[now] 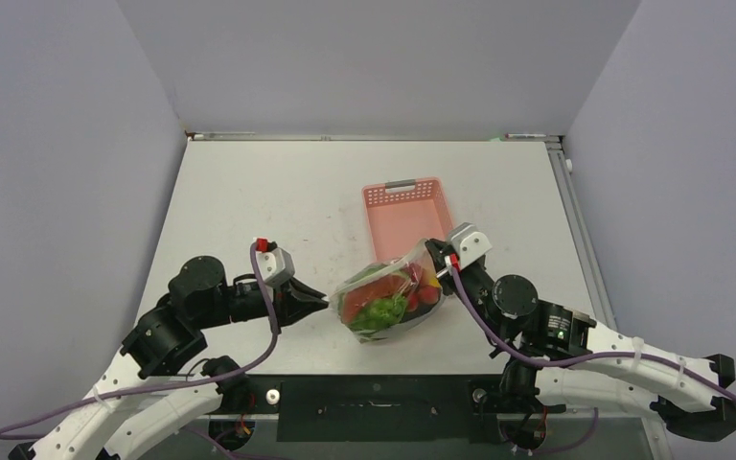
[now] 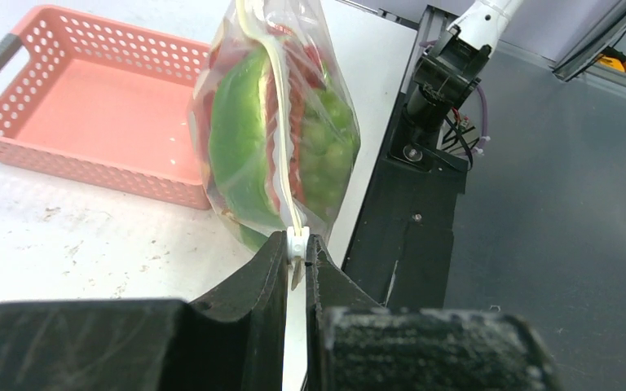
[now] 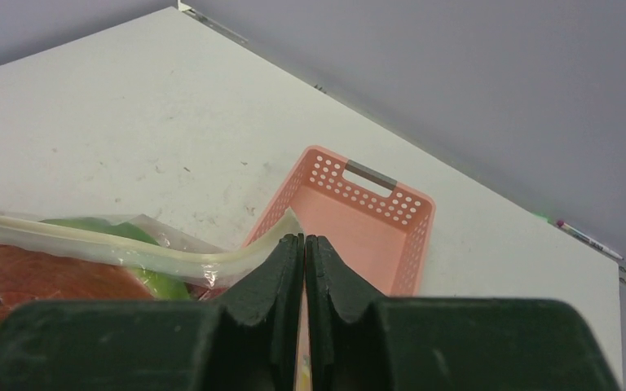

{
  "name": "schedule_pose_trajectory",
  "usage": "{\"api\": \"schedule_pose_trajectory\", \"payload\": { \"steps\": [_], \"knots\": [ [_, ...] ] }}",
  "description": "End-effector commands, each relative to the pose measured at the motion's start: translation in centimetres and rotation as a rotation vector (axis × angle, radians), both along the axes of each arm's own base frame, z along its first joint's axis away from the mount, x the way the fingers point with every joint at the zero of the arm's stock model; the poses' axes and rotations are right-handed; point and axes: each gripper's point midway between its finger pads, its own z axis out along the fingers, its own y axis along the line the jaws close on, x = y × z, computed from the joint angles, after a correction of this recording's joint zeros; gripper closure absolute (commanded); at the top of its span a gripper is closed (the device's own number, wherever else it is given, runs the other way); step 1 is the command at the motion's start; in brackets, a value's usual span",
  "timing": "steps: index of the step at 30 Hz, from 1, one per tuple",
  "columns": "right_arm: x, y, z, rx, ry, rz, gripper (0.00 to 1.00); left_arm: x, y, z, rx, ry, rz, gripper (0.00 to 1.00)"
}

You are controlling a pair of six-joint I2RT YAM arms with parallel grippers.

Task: Place the food in the zip-top bag and seal the zipper
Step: Zip the zipper food storage bag at the center of the board.

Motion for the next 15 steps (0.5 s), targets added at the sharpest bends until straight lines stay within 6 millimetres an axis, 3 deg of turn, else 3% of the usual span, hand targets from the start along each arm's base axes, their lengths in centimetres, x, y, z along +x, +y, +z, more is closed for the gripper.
{"api": "schedule_pose_trajectory", "payload": {
  "steps": [1,8,15],
  "knots": [
    [0.7,-0.3,0.2,0.039,0.012,-0.058,0.88,0.4,0.8,4.0,-0.065,-0.111,0.049,1.00],
    [0.7,-0.3,-1.3,0.016,0.043,-0.068,0.81,0.4,1.5,5.0,-0.079,-0.137,0.076,1.00],
    [0.0,0.7,-1.2,0.014,0.041,0.008,0.50,0.3,1.5,5.2,-0.071,-0.140,0.069,1.00]
  ]
}}
